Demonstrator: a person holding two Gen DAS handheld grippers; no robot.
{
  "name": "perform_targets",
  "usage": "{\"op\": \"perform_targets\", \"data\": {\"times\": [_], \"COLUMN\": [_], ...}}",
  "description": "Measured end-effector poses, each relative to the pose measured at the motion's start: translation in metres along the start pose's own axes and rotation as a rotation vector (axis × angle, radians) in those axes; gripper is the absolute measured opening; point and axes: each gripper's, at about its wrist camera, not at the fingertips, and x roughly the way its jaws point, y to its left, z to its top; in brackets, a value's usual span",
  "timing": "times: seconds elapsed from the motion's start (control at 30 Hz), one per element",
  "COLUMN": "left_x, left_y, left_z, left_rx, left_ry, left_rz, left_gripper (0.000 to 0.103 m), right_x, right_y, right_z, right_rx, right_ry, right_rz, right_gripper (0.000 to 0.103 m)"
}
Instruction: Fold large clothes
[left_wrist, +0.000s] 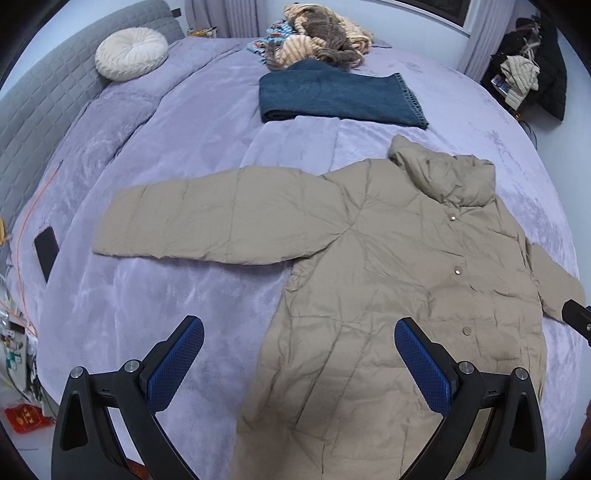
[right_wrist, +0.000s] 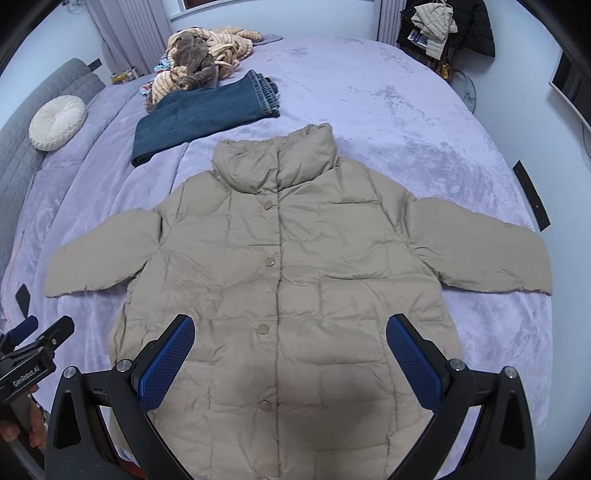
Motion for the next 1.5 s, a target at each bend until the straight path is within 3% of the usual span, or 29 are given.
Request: {"op": "perform_targets", "data": {"times": [0.17, 0.27, 0.43, 0.57, 0.67, 0.77, 0.83, 0.9, 0.93, 0.97, 1.1, 1.13, 1.17, 1.23, 1.37, 1.5], "left_x": [0.047, 0.081, 0.150, 0.192, 0.201, 0.204, 0.211, 0.227, 0.231, 0.233, 0.199, 0.187, 0.173, 0.148, 0.098, 0.061], "left_y": [0.062, 0.099, 0.160, 0.191, 0.210, 0.220, 0.226, 0.238, 0.242, 0.247, 0.246, 0.242, 0.238, 0.228, 0.196, 0.141], "left_z": [0.003, 0.005, 0.011, 0.027, 0.047, 0.074, 0.090, 0.103, 0.105, 0.107, 0.113, 0.114, 0.113, 0.114, 0.116, 0.122], "left_rx": [-0.165, -0.282, -0.492, -0.573, -0.604, -0.579, -0.559, -0.534, -0.534, -0.547, -0.490, -0.458, -0.424, -0.364, -0.210, -0.047], "left_ry": [0.032, 0.031, 0.025, 0.008, -0.055, -0.128, -0.165, -0.151, -0.146, -0.148, -0.229, -0.258, -0.288, -0.336, -0.444, -0.503], "left_rz": [-0.117, -0.200, -0.327, -0.343, -0.356, -0.308, -0.220, -0.176, -0.204, -0.231, -0.180, -0.166, -0.149, -0.129, -0.107, -0.179], "left_gripper": [0.103, 0.103, 0.103, 0.103, 0.103, 0.103, 0.091, 0.035, 0.025, 0.016, 0.010, 0.010, 0.010, 0.010, 0.010, 0.010], "right_x": [0.033, 0.057, 0.115, 0.147, 0.160, 0.172, 0.178, 0.184, 0.186, 0.188, 0.190, 0.192, 0.196, 0.212, 0.243, 0.278], "right_y": [0.031, 0.050, 0.080, 0.095, 0.100, 0.105, 0.109, 0.115, 0.119, 0.124, 0.139, 0.141, 0.145, 0.157, 0.182, 0.204], "right_z": [0.004, 0.003, -0.004, -0.014, -0.017, -0.014, -0.008, -0.001, 0.003, 0.008, 0.027, 0.031, 0.035, 0.044, 0.041, 0.017], "right_rx": [-0.010, -0.031, -0.072, -0.072, -0.063, -0.034, -0.020, -0.014, -0.012, -0.008, 0.046, 0.073, 0.095, 0.143, 0.190, 0.184], "right_ry": [0.001, 0.005, 0.158, 0.205, 0.210, 0.205, 0.192, 0.175, 0.169, 0.164, 0.111, 0.095, 0.090, 0.131, 0.159, 0.248], "right_rz": [0.100, 0.117, 0.140, 0.169, 0.188, 0.221, 0.239, 0.261, 0.273, 0.286, 0.383, 0.426, 0.475, 0.542, 0.652, 0.670], "right_gripper": [0.103, 0.103, 0.103, 0.103, 0.103, 0.103, 0.103, 0.103, 0.103, 0.103, 0.101, 0.087, 0.047, 0.005, 0.005, 0.004]}}
